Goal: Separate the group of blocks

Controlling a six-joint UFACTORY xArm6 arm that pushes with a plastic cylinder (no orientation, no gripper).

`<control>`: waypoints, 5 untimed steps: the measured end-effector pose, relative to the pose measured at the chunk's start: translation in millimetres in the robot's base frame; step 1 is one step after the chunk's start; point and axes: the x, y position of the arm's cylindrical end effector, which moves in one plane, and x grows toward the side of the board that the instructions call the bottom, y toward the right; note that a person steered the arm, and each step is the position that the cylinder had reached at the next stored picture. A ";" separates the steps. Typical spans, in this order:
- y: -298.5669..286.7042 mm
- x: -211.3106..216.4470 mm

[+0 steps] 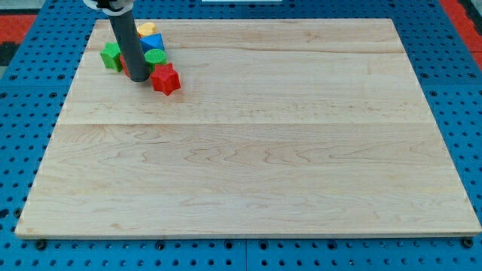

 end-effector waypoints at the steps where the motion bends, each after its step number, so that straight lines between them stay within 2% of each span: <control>1: 0.0 0.0; 2: -19.6 25.8; 3: -55.9 76.0; 4: -133.1 73.4; 5: -133.1 73.4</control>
